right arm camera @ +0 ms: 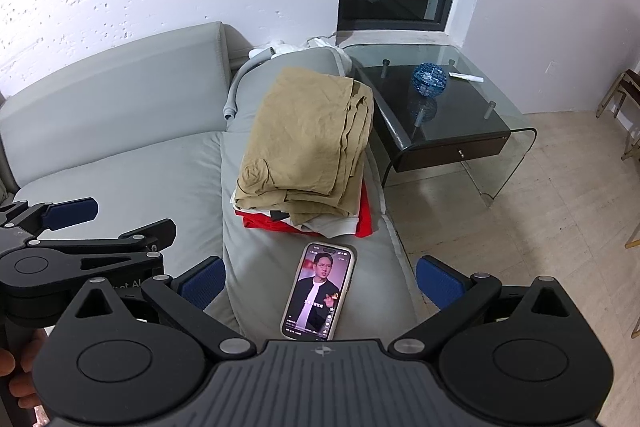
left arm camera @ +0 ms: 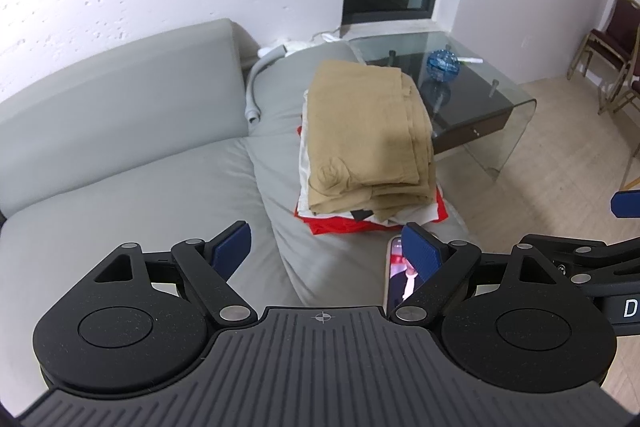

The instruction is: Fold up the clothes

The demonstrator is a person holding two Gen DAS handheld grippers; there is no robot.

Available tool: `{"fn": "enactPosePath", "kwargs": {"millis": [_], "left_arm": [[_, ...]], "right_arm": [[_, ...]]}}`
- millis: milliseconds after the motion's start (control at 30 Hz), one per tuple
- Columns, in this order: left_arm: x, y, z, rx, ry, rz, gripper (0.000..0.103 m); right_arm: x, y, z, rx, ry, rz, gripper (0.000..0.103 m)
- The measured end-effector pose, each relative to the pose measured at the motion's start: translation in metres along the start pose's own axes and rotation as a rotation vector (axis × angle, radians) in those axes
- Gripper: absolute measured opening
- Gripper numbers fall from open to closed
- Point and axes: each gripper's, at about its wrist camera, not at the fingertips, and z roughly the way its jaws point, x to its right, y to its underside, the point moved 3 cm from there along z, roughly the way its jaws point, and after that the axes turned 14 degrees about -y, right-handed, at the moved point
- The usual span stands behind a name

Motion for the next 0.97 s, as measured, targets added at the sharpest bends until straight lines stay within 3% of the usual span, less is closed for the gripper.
{"fn": "enactPosePath", "kwargs": {"millis": [967], "left_arm": [[-0.0050,0.0018,0.0008,0.017,0.016,0.012,0.086]], "right_arm": [[0.0024,0.0000,-0.0039,0.008,0.002,0.014,0.102]]}}
